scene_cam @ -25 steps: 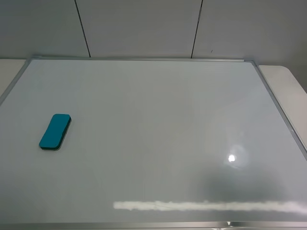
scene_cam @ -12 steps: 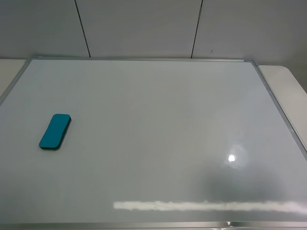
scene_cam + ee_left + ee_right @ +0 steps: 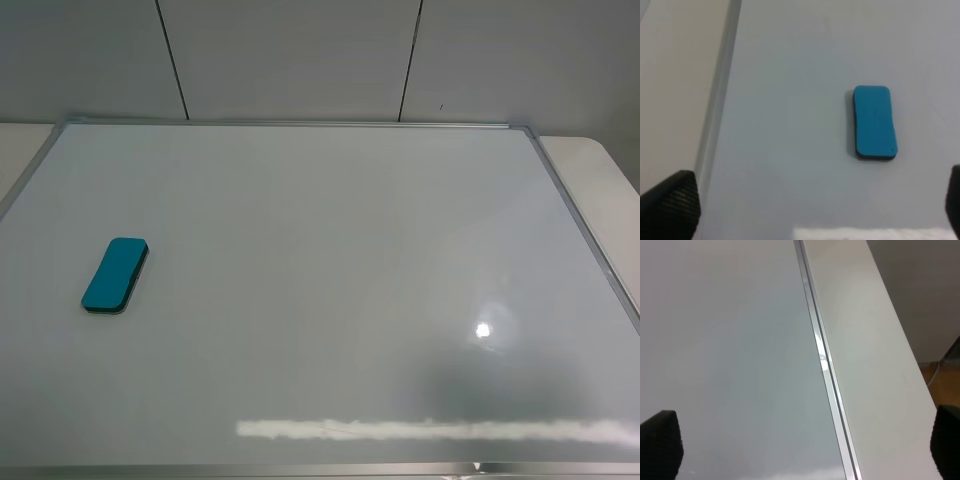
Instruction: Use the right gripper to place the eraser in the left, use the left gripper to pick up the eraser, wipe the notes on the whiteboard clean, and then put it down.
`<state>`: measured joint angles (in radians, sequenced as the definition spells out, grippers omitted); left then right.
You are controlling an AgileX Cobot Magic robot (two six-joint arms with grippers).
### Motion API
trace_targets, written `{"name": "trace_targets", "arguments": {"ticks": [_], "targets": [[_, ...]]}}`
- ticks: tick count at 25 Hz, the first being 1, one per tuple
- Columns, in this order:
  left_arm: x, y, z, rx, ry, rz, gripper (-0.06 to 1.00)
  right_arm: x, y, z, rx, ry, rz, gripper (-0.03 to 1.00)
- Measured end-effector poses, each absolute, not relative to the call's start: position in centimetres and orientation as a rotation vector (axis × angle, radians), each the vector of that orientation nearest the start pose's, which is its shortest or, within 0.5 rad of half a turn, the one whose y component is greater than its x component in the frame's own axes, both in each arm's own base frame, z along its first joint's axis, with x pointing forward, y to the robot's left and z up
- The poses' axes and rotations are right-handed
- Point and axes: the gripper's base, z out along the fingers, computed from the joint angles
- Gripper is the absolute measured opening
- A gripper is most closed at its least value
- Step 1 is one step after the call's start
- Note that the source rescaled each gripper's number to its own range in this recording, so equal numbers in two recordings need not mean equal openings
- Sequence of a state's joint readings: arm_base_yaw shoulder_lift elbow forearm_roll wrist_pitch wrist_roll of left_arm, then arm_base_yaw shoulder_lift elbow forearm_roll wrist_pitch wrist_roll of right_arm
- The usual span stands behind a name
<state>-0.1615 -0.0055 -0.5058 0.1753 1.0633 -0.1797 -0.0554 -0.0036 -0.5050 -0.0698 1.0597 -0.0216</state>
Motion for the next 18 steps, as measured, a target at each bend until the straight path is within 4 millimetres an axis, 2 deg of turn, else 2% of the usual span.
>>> {"name": "trace_targets", "arguments": {"ticks": [10, 18], "targets": [[-0.70, 0.95, 27.91, -0.221, 2.018, 0.029, 1.00, -0.64, -0.52, 27.89, 0.038, 2.035, -0.132, 1.00], [-0.71, 0.92, 27.91, -0.233, 2.017, 0.028, 1.00, -0.64, -0.52, 27.89, 0.038, 2.035, -0.132, 1.00]]}}
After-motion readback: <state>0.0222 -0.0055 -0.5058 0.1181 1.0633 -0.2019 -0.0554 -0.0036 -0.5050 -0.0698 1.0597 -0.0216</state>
